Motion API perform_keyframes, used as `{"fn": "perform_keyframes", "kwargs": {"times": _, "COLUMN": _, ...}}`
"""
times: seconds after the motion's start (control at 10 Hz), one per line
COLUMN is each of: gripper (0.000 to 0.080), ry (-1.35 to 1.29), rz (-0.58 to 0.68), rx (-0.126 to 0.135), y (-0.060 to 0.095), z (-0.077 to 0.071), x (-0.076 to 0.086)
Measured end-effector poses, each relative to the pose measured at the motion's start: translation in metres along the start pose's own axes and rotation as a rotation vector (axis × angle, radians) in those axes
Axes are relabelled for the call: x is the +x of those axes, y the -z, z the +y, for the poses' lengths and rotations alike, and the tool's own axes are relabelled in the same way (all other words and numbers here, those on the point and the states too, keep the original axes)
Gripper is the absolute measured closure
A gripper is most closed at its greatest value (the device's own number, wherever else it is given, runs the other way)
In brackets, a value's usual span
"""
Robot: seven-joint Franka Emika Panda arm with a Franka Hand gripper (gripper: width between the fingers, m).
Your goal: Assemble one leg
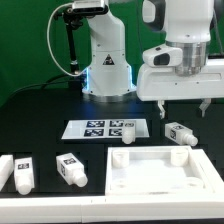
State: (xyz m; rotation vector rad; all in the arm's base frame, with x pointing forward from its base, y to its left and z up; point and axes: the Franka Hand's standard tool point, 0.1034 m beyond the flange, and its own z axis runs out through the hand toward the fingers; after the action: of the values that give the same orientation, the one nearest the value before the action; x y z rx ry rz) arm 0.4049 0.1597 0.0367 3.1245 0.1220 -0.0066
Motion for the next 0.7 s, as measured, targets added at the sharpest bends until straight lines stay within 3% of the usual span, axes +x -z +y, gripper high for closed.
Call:
{"fn": "perform_keyframes", "kwargs": {"times": 0.1, "gripper": 0.015, "ry": 0.01, "rz": 0.011, "rx": -0.001, "y": -0.0124, "z": -0.0076, "x": 0.0001}}
{"fn": "perform_keyframes", "kwargs": {"times": 0.4, "gripper": 0.0151, "ry": 0.01, "rz": 0.013, "rx": 0.0, "y": -0.0124, "z": -0.0077, "x": 0.0006}}
{"fn": "perform_keyframes", "kwargs": {"times": 0.5, "gripper": 0.0285, "ry": 0.01, "rz": 0.013, "rx": 0.0, "y": -0.0124, "z": -0.0077, "x": 0.0006}}
{"fn": "perform_keyframes", "kwargs": {"times": 0.6, "gripper": 0.0285, "ry": 0.01, "rz": 0.013, "rx": 0.0, "y": -0.0124, "z": -0.0077, "x": 0.0006}}
{"fn": "perform_keyframes", "kwargs": {"times": 0.7, "gripper": 0.0424, "ry": 0.01, "rz": 0.013, "rx": 0.0, "y": -0.0124, "z": -0.0077, "x": 0.0006}}
